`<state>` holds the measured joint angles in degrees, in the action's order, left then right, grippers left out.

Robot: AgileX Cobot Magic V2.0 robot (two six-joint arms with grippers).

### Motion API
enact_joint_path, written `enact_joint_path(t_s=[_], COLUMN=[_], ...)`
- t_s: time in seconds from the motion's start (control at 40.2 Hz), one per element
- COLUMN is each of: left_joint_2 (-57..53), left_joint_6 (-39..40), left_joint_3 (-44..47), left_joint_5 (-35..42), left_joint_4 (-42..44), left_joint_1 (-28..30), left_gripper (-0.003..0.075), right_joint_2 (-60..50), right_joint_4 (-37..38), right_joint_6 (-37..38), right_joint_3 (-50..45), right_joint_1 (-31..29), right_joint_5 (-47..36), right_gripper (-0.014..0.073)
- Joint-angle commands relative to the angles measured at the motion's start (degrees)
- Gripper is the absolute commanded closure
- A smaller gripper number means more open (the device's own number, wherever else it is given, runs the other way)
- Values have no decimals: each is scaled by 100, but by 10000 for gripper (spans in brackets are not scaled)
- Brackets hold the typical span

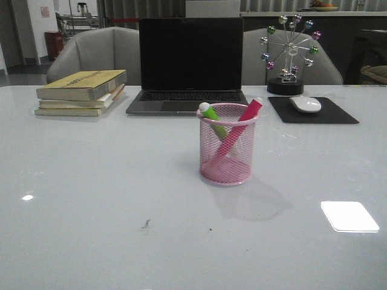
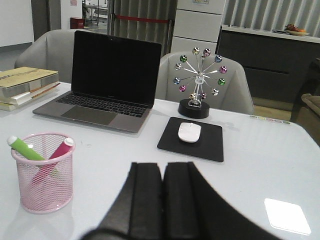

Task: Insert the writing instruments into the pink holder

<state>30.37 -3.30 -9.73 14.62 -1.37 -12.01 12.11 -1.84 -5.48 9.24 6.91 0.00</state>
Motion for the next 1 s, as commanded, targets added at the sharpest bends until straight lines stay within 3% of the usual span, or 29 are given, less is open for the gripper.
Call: enact_joint_path(t_s=[0.0, 0.349, 0.423, 0.548, 0.971], left_joint_2=[-134, -2170, -2617, -3190, -3168], left_joint_6=[62, 62, 62, 62, 62], left_joint_3=[-158, 1007, 973, 1035, 1035], left_joint_5=[438, 319, -526, -1195, -1316], left_joint_4=[0, 3, 3, 13, 13], left_joint_1=[3, -19, -19, -9, -10], left_gripper=[629, 629, 629, 629, 629], right_joint_2=[49, 49, 49, 49, 44], right_joint_4=[4, 4, 4, 4, 4], right_joint_6=[-17, -17, -17, -17, -17], right_joint_3=[165, 165, 165, 165, 165], right_joint_1=[-35, -35, -35, -35, -35], right_joint_5=[-519, -519, -519, -519, -523], right_gripper=[506, 506, 506, 506, 506])
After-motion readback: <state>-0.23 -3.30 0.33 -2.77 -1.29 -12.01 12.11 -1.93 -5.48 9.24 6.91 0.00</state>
